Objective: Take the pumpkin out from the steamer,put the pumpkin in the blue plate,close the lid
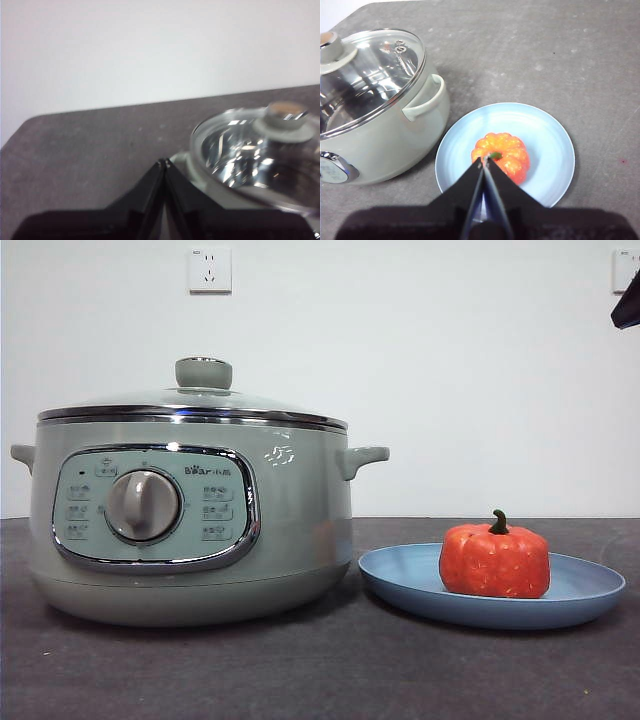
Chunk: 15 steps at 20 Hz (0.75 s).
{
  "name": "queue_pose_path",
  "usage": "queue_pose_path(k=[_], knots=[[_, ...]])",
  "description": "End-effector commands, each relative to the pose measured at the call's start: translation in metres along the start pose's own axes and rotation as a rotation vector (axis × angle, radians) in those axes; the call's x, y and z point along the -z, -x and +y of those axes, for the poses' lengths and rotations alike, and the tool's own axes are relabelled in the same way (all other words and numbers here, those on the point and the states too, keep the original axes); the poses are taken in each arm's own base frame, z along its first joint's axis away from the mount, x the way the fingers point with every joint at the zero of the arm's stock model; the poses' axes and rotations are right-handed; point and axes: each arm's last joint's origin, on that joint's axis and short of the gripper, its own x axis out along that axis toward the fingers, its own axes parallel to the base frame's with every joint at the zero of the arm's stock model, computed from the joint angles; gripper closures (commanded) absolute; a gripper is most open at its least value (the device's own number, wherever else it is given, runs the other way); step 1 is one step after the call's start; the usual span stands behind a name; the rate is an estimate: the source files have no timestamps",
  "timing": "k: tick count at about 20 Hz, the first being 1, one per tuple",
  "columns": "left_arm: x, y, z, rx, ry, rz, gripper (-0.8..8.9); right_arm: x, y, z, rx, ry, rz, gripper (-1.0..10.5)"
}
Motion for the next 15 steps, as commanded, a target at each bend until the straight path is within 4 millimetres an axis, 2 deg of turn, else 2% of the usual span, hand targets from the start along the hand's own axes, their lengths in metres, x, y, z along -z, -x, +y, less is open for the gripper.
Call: queue_pose_path(k=[1, 4, 7, 15], knots=[[0.035, -0.014, 0.001, -0.019, 0.015, 0.031, 8.17, 0.002, -0.001, 0.000, 0.003, -0.008, 0.005, 9.5], [0.068, -0.026, 0.002, -0.026, 0.020, 0.079, 8.17, 0.002, -0.001, 0.000, 0.003, -0.008, 0.006, 9.5], [0.087, -0.031, 0.002, -0.034, 0.025, 0.122, 8.17, 0.002, -0.001, 0.000, 0.003, -0.008, 0.006, 9.5], [0.091, -0.031, 0.003, -0.036, 0.027, 0.142, 8.17, 0.002, -0.001, 0.000, 0.004, -0.008, 0.007, 9.5]])
